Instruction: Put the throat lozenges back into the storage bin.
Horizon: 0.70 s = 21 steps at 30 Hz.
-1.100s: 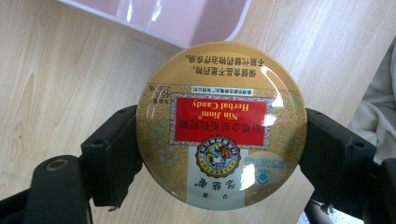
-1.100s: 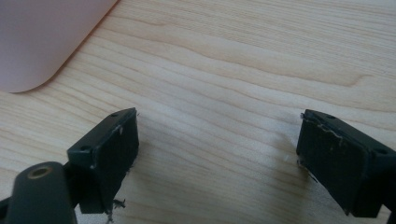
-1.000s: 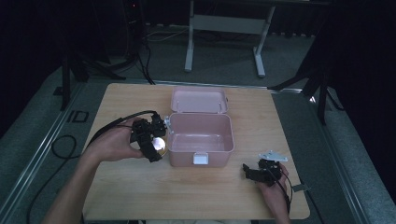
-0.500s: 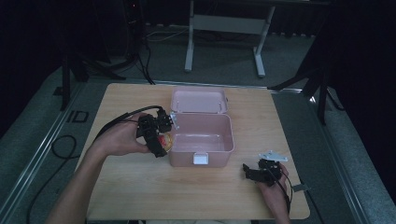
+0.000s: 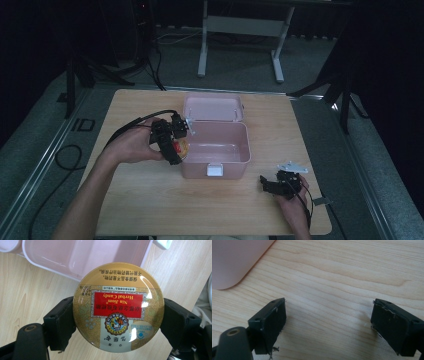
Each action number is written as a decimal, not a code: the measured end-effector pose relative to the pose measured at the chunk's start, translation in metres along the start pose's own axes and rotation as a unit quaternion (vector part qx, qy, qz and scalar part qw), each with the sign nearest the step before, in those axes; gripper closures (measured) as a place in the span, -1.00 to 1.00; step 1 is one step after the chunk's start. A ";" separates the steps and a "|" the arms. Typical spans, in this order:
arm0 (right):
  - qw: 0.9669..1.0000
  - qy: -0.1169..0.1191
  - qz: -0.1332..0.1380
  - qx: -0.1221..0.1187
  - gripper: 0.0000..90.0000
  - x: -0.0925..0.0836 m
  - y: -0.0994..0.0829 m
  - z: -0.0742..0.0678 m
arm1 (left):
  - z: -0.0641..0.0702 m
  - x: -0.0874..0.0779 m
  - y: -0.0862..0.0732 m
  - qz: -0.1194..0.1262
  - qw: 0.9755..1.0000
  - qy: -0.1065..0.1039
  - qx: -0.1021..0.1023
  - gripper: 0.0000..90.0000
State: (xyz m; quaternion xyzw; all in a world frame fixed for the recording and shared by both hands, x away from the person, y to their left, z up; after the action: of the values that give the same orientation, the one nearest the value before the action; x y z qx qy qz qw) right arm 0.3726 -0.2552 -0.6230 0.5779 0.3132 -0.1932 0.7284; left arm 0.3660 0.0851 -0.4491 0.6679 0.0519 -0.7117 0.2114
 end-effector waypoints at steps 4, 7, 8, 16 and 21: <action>1.000 0.000 0.000 0.000 -0.72 0.000 0.000 0.000 | -0.001 0.001 0.002 -0.001 1.000 -0.001 -0.001 -0.55; 1.000 0.000 0.000 0.000 -0.72 0.000 0.000 0.000 | -0.003 0.002 0.005 0.000 1.000 0.000 -0.002 -0.55; 1.000 0.000 0.000 0.000 -0.72 0.000 0.000 0.000 | -0.003 0.002 0.005 -0.001 1.000 0.000 -0.002 -0.55; 1.000 0.000 0.000 0.000 -0.72 0.000 0.000 0.000 | -0.003 0.003 0.011 0.000 1.000 0.003 -0.002 -0.55; 1.000 0.000 0.000 0.000 -0.72 0.000 0.000 0.000 | -0.002 0.004 0.013 0.000 1.000 0.001 0.000 -0.55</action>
State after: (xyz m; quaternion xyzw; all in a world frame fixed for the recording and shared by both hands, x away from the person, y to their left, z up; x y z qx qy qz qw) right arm 0.3726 -0.2552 -0.6230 0.5779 0.3133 -0.1932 0.7284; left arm 0.3728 0.0727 -0.4507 0.6683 0.0522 -0.7114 0.2114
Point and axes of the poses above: each handheld gripper's, and its own axes: x roughly forward along the jaws, y roughly out of its top, z roughly to its right, the point moved 9 cm from there along x, roughly forward along the jaws, and after that the axes turned 11 degrees about -y, right-handed, at the moved point
